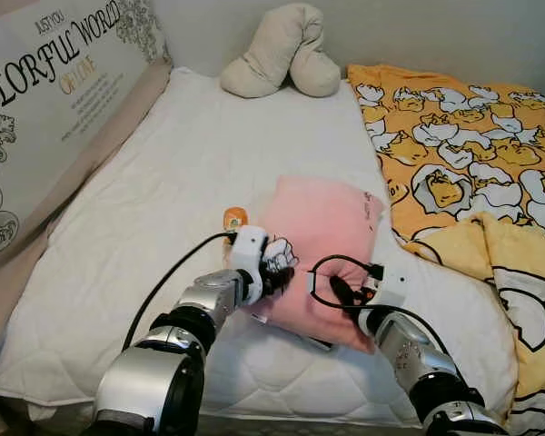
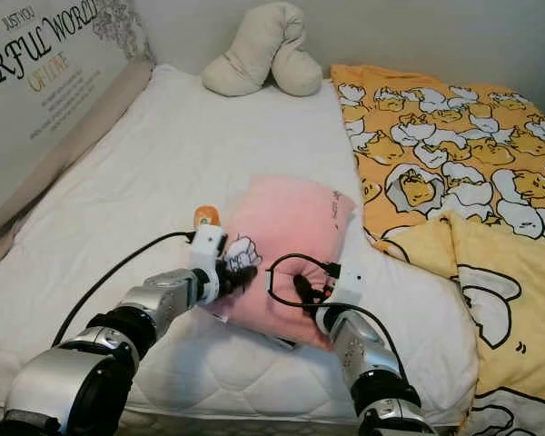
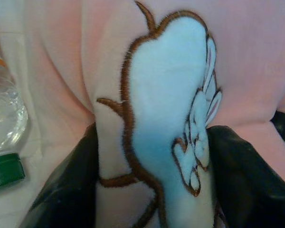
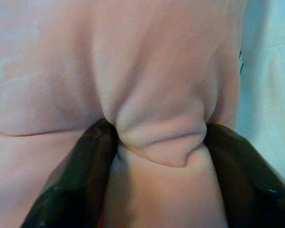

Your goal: Clean up the room

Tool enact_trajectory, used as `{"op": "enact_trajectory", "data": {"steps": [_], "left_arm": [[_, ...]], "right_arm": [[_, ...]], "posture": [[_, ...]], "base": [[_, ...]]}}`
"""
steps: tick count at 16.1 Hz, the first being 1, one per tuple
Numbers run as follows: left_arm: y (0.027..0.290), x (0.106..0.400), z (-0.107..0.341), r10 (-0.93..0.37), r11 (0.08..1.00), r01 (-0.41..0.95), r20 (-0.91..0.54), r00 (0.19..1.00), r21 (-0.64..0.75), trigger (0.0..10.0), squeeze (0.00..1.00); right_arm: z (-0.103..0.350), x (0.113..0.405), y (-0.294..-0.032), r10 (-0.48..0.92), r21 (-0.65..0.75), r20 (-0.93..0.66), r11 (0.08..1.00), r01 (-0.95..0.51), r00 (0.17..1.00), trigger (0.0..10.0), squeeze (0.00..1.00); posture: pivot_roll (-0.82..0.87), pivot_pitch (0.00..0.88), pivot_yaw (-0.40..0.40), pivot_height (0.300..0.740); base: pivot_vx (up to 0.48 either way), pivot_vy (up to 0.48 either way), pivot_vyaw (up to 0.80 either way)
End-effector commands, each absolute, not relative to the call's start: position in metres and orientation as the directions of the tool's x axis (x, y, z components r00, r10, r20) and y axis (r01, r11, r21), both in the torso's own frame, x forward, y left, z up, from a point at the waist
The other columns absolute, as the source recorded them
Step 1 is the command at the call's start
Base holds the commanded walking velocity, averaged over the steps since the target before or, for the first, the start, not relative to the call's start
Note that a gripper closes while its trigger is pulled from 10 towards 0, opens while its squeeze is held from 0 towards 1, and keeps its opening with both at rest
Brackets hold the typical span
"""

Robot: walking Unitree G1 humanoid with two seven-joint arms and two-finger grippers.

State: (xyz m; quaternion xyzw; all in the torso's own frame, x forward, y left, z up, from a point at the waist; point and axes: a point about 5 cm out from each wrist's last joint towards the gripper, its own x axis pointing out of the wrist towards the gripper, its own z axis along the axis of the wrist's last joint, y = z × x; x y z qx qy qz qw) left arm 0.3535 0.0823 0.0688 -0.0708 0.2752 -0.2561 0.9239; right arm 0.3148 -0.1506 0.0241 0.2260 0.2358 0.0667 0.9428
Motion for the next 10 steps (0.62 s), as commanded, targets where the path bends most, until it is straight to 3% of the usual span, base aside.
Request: {"op": "enact_trajectory", "data": {"steps": [1,5,10], "left_arm": [[0.085,0.354,0.069,-0.497,0.867,0.405,-0.455,0.739,-0.289,0.0,0.00],[0.078,0.347,0.060,-0.513,0.858,0.445,-0.458,0.726,-0.256,0.0,0.00],[0.059,0.351,0.075,-0.560,0.828,0.517,-0.332,0.759,-0.215,0.0,0.00]], "right_arm": [[0.025,0.316,-0.155,0.223,0.429,-0.412,0.903,-0.027,0.884,0.0,0.00],[0.019,0.310,-0.158,0.219,0.408,-0.418,0.912,-0.033,0.882,0.0,0.00],[0.020,0.308,-0.167,0.176,0.367,-0.395,0.930,-0.021,0.902,0.0,0.00]], "posture": [[0.08,0.000,0.021,0.740],[0.07,0.000,0.027,0.740],[0.08,0.000,0.027,0.740]], "base": [[0.000,0.000,0.00],[0.000,0.000,0.00],[0.000,0.000,0.00]]}}
